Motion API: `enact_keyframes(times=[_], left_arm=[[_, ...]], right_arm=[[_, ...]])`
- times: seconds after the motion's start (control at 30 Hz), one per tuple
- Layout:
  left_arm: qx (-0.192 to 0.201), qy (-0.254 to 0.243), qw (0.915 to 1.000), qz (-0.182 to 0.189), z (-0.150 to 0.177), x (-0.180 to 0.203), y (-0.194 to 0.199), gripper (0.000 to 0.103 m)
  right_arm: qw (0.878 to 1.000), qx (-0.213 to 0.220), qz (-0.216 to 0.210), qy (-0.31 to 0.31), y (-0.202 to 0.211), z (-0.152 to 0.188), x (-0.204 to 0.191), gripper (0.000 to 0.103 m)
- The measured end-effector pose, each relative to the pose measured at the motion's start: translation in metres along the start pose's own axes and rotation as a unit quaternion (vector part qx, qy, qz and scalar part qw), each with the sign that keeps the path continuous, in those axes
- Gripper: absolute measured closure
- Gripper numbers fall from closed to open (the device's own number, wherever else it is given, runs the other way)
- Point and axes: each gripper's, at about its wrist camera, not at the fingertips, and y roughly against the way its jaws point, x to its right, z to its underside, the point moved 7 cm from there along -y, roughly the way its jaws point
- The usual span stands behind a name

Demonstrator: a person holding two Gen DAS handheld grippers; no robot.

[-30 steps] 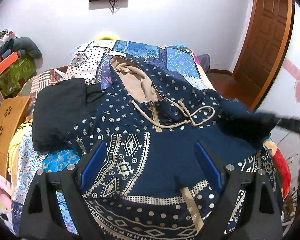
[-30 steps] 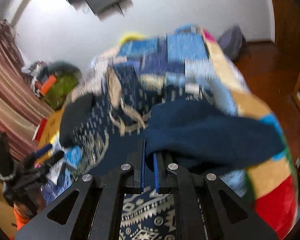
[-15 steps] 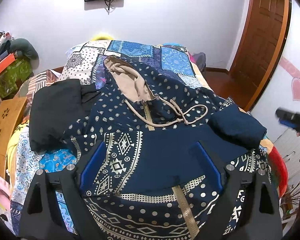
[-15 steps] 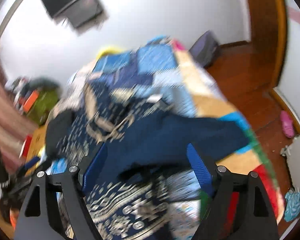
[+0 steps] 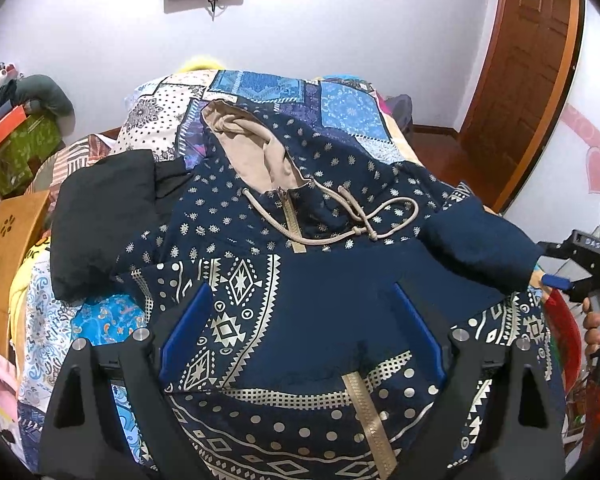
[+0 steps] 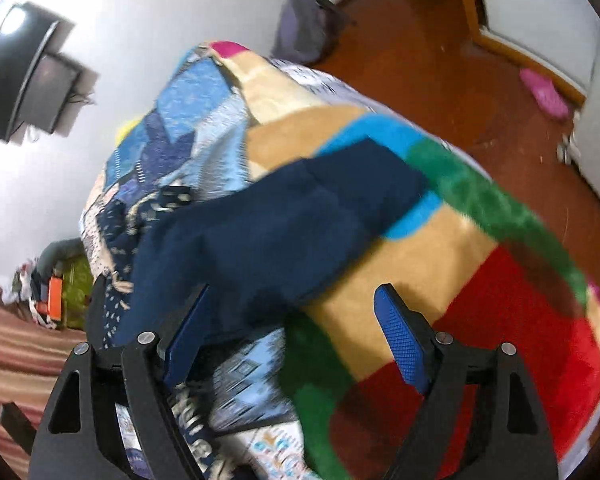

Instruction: Fold large clothes

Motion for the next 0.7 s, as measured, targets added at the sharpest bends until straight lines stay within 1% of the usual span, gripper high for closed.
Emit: enact_keyframes(times=[0.03,0.07,0.1,0.17,0.23,0.27,0.33,0.4,0.47,0.57,0.67,0.7], left_arm=[[-0.002,0.000,1.0000,0.001,0.001,0.000,-0.002,0.013],[-0.002,0.001,1.0000,0.002,0.001,-0.001,-0.003,0.013],[-0.002,0.001,1.0000,0.002,0.002,-0.001,-0.003,0.013],[-0.003,0.002,1.0000,0.002,0.002,-0.002,-0.004,0.013],[-0.003,0.001,1.0000,-0.001,0.003,-0.004,-0.005,0.013],[-0.004,0.000,1.0000,-0.002,0.002,-0.004,-0.005,0.013],[-0.004,-0.003,1.0000,-0.003,0.003,-0.006,-0.005,0.013],[-0.003,-0.003,1.0000,-0.004,0.003,-0.009,-0.004,0.013],[0.001,-0.001,1.0000,-0.004,0.002,-0.011,-0.002,0.013],[0.005,0.003,1.0000,-0.004,0.002,-0.016,0.002,0.013],[0.012,0.005,0.9999,-0.001,0.001,-0.020,0.009,0.013],[0.015,0.010,0.9998,0.006,0.001,-0.022,0.012,0.013]], right_arm=[[1.000,-0.001,-0.004,-0.004,-0.005,-0.001,0.002,0.042],[1.000,-0.001,-0.004,-0.008,-0.007,-0.002,0.004,0.050],[1.000,-0.001,0.000,-0.013,-0.012,-0.004,0.007,0.055],[1.000,0.009,0.012,-0.021,-0.016,-0.011,0.011,0.082],[0.999,0.015,0.013,-0.027,-0.015,-0.015,0.013,0.095],[0.999,0.014,0.007,-0.030,-0.014,-0.016,0.011,0.098],[1.000,0.024,0.002,-0.010,-0.007,-0.019,0.001,0.098],[0.998,0.053,0.002,0.023,0.009,-0.020,-0.020,0.098],[0.995,0.076,-0.013,0.056,0.026,-0.021,-0.045,0.099],[0.986,0.112,-0.046,0.113,0.057,-0.017,-0.095,0.099],[0.975,0.135,-0.082,0.159,0.083,-0.010,-0.145,0.099],[0.971,0.138,-0.093,0.171,0.088,-0.007,-0.158,0.099]])
